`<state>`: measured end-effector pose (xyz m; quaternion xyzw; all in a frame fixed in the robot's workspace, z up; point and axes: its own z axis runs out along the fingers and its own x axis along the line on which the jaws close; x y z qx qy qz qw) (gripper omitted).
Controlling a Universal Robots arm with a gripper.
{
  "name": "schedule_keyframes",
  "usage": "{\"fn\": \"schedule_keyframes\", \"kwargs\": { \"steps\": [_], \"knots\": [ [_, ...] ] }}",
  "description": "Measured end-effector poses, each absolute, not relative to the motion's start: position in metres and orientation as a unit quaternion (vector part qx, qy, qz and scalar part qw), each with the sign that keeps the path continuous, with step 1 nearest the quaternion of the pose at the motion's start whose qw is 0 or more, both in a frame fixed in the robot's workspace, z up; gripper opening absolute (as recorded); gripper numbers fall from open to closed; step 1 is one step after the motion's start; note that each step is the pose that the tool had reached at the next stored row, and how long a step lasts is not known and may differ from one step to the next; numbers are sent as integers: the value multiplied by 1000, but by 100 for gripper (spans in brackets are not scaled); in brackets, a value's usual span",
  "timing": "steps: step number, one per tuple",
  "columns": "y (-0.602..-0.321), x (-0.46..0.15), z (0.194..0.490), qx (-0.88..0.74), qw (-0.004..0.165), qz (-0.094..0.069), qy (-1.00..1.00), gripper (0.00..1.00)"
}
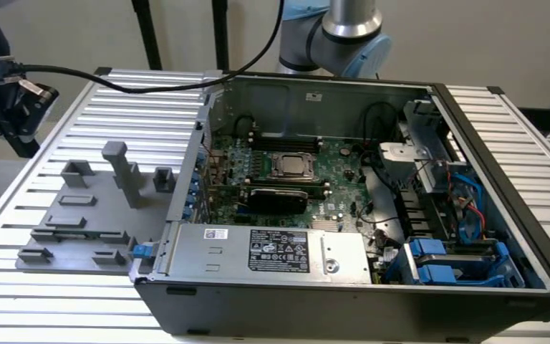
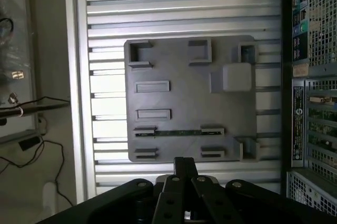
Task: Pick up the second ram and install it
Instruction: 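Pick up the second ram and move it above second insertion slot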
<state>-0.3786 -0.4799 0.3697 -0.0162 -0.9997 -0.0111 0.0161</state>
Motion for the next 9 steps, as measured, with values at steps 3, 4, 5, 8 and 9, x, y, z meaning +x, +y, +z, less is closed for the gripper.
{"fn": "schedule_keyframes", "kwargs": {
  "steps": [3, 4, 5, 8, 9],
  "knots": [
    [-480, -379, 369, 12, 17, -12, -1000, 11],
    [-480, -379, 369, 21, 17, -12, -1000, 11],
    [-480, -379, 369, 30, 17, -13, -999, 11],
    [-480, -379, 368, 55, 16, -15, -998, 11],
    [-480, -379, 368, 63, 16, -16, -998, 11]
  ]
}}
